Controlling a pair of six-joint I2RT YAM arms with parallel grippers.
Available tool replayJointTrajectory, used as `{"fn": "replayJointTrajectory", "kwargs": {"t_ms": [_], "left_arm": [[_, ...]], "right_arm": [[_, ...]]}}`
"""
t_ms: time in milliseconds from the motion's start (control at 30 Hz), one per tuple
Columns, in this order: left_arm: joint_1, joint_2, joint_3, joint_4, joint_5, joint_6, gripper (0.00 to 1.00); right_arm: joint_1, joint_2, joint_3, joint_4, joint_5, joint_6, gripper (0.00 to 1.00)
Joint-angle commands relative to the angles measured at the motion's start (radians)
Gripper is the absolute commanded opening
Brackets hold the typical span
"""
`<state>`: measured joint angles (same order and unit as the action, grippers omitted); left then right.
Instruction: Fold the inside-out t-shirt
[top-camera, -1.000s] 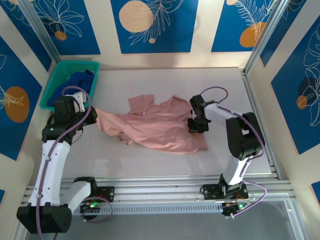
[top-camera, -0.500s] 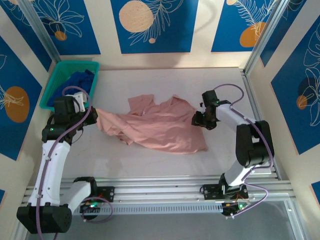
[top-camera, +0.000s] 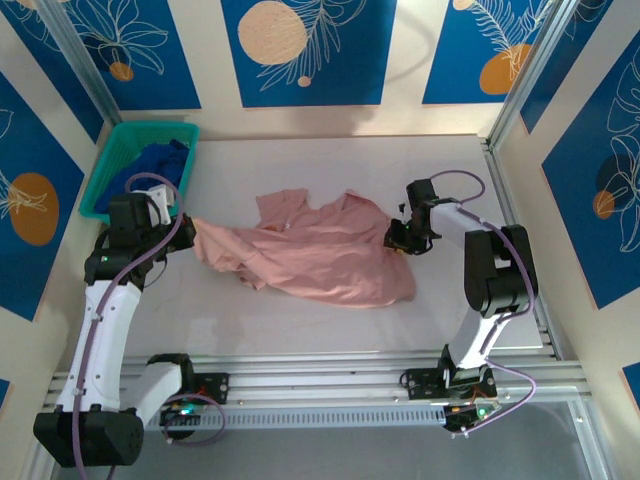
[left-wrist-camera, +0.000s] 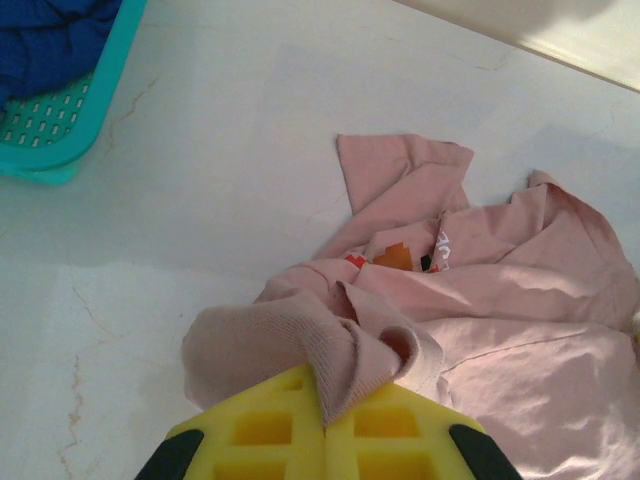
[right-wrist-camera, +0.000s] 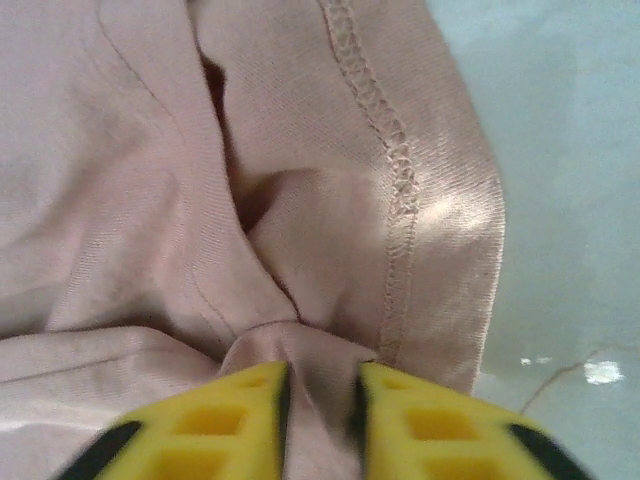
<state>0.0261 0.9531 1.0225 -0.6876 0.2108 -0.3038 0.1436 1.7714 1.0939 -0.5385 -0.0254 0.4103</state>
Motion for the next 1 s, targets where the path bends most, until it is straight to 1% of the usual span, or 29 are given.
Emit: {"fn": "replayJointTrajectory", "kwargs": {"t_ms": [0,100,200,333,533,600,700,833,967], "left_arm": [[0.015,-0.006,-0.007,0.023,0.022,0.026,0.00],[0.014,-0.007,-0.007,0.023,0.023,0.026,0.00],[0.014,-0.007,-0.006,0.023,0.020,0.027,0.00],[0.015,-0.008,-0.002,0.017,0.012,0.028,0.00],[0.015,-0.003,-0.004,0.025,0.014,0.023,0.00],[0.014,0.000,-0.002,0.027,0.018,0.022,0.00],[0.015,0.006,-0.002,0.030,0.025,0.021,0.00],[0.015,0.010,-0.002,0.030,0.029,0.021,0.00],[0.015,0.007,-0.004,0.026,0.027,0.027,0.00]], "right_arm": [[-0.002,-0.036,0.003,-0.002,-0.037,0.001,0.14],[0.002,-0.074,-0.002,-0.011,-0.037,-0.004,0.06],[0.018,-0.129,0.004,-0.041,-0.029,-0.008,0.03],[0.055,-0.234,-0.029,-0.094,-0.006,-0.002,0.02],[0.113,-0.369,-0.205,-0.125,-0.042,0.074,0.05],[0.130,-0.396,-0.261,-0.115,-0.046,0.103,0.07],[0.135,-0.386,-0.318,-0.072,-0.081,0.134,0.12],[0.129,-0.346,-0.308,-0.062,-0.080,0.120,0.20],[0.100,-0.348,-0.279,-0.040,-0.104,0.110,0.30]]}}
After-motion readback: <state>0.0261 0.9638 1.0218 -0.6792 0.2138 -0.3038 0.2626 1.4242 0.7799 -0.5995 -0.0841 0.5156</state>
